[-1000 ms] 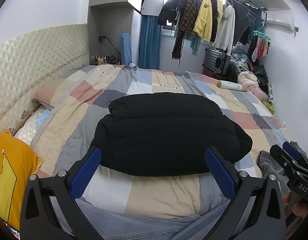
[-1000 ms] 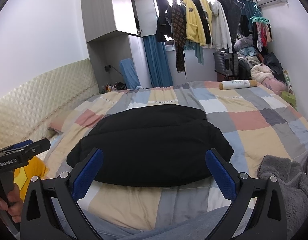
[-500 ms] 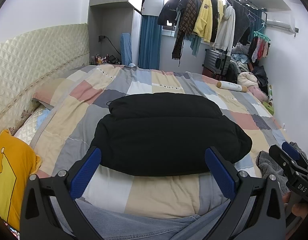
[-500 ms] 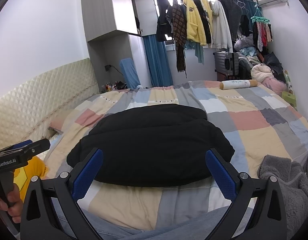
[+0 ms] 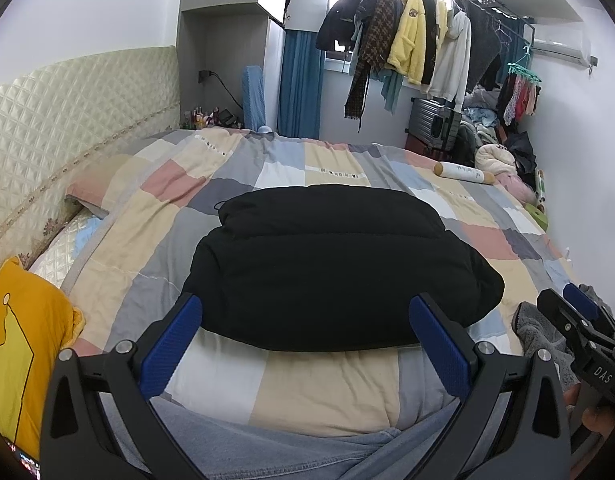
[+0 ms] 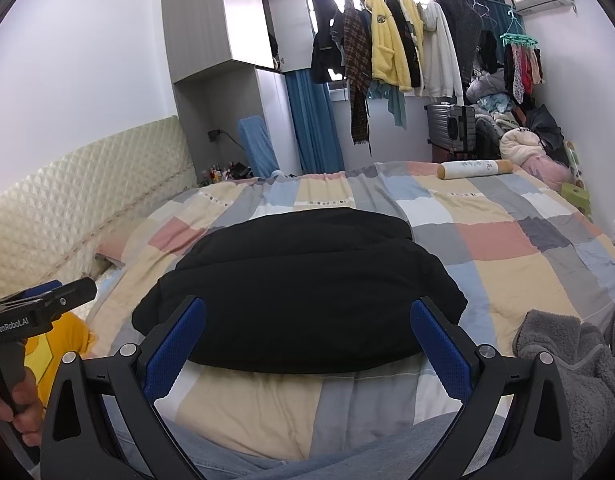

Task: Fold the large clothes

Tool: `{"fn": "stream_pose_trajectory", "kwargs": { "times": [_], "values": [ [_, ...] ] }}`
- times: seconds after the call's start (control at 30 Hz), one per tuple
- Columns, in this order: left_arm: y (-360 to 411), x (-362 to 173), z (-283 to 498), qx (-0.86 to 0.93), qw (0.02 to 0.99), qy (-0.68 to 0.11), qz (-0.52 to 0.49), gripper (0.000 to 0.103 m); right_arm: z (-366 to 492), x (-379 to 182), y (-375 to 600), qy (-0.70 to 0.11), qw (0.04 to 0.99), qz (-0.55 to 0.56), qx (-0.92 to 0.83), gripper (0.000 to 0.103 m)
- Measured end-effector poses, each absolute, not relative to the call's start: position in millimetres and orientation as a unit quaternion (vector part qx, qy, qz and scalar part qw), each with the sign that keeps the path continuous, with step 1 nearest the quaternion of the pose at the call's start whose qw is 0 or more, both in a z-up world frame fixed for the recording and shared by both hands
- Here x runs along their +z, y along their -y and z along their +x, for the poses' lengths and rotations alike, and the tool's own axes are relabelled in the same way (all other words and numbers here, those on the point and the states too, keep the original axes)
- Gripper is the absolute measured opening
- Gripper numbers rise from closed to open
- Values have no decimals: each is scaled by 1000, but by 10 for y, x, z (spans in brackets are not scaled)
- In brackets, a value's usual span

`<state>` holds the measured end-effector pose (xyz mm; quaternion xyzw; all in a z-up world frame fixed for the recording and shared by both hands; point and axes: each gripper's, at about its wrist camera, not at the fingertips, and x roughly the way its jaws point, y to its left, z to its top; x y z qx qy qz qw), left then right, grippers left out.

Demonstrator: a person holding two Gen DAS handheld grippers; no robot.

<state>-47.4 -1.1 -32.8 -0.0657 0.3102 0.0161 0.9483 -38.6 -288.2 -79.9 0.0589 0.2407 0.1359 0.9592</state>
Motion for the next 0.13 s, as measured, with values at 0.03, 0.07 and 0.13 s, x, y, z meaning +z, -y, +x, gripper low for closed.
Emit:
{"fn": "stream_pose_trajectory", "kwargs": {
  "times": [0.03,0.07,0.13],
  "values": [
    [18,-328,-476,16,948,-311,-66,103,-375,-796,2885,-241,959,60,136,103],
    [20,-327,-479,15,948,-310,-65,103,-375,-798,2881,-242,959,61,135,103],
    [36,-330,-484,16,949,-309,-64,103,-374,-804,2891,-243,959,61,132,103]
  ]
}}
